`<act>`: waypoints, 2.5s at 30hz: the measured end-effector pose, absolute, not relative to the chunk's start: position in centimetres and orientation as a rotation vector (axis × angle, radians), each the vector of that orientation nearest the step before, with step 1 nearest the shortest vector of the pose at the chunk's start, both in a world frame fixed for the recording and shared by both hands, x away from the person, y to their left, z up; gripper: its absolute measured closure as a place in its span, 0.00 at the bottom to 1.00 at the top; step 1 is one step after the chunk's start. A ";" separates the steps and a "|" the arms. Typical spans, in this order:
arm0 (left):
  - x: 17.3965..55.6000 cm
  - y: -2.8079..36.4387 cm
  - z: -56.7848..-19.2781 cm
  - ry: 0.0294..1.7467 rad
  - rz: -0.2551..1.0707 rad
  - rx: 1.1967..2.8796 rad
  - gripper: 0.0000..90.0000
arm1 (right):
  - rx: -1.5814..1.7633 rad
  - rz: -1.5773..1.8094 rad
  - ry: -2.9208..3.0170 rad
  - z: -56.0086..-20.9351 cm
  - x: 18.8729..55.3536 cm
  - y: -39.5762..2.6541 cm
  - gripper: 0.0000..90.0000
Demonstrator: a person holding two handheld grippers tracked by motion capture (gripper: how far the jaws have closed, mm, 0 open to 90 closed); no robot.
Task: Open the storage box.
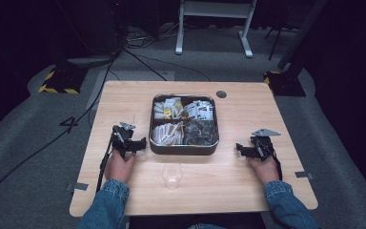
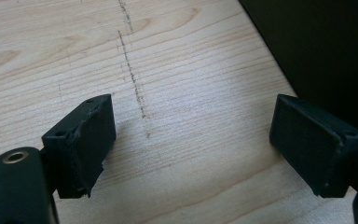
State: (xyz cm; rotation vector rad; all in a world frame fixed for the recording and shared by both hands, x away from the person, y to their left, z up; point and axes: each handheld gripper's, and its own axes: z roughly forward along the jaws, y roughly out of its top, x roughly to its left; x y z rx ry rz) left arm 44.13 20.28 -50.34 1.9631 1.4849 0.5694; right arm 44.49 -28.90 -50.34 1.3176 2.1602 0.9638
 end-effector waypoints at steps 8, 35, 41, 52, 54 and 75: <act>44.1 20.2 -50.3 1.483 0.565 1.967 0.16 | 1.318 0.964 2.153 -50.3 44.4 -28.9 0.28; 44.3 20.2 -50.3 1.481 0.562 1.967 0.16 | 1.351 1.016 2.167 -47.6 43.6 -27.0 0.40; 44.3 20.2 -50.4 1.476 0.557 1.967 0.16 | 1.337 1.134 2.149 -44.6 43.5 -25.4 0.32; 44.2 20.2 -50.3 1.470 0.556 1.972 0.16 | 1.285 1.163 2.152 -41.3 44.5 -21.6 0.37; 44.2 20.2 -50.3 1.469 0.557 1.972 0.16 | 1.290 1.189 2.157 -40.5 44.9 -20.8 0.38; 43.9 21.2 -50.4 1.395 0.527 2.016 0.14 | 1.115 1.177 2.339 -38.7 48.7 -11.8 0.43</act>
